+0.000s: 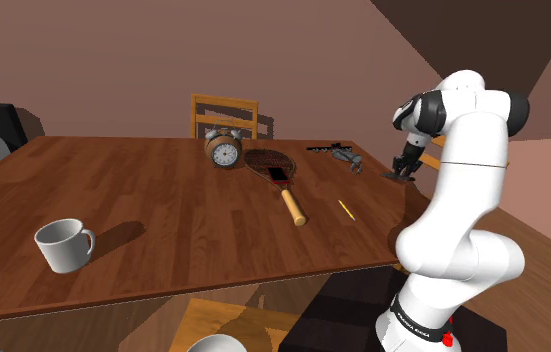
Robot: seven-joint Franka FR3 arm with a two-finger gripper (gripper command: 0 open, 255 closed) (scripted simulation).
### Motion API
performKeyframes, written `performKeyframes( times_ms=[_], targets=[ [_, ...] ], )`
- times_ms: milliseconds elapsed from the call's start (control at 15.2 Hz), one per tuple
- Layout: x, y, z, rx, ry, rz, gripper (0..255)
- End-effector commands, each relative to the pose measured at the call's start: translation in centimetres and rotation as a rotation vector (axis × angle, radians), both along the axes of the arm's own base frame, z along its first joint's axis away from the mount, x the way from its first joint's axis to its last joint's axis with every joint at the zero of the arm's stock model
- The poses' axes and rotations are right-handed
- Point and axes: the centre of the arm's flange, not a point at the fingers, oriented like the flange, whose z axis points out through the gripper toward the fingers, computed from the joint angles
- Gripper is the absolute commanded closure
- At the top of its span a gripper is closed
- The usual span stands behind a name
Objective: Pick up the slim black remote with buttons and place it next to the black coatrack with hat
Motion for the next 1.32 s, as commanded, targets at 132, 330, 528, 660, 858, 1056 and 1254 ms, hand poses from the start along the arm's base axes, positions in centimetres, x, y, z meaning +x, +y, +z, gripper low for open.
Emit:
performKeyframes(
  times_ms=[132,330,528,660,858,1056,1254],
  targets=[
    [0.0,0.0,-2.1,0.000,0.000,0.001,255],
    [0.0,0.0,-3.3,0.000,0.000,0.001,255],
    [0.0,0.0,-3.3,0.000,0.000,0.001,255],
    [0.0,0.0,-3.3,0.000,0.000,0.001,255],
    [0.0,0.0,-3.3,0.000,0.000,0.001,0],
    [0.0,0.0,-3.3,0.000,0.000,0.001,0],
    [-0.1,-0.1,-2.0,0.000,0.000,0.001,0]
  ],
)
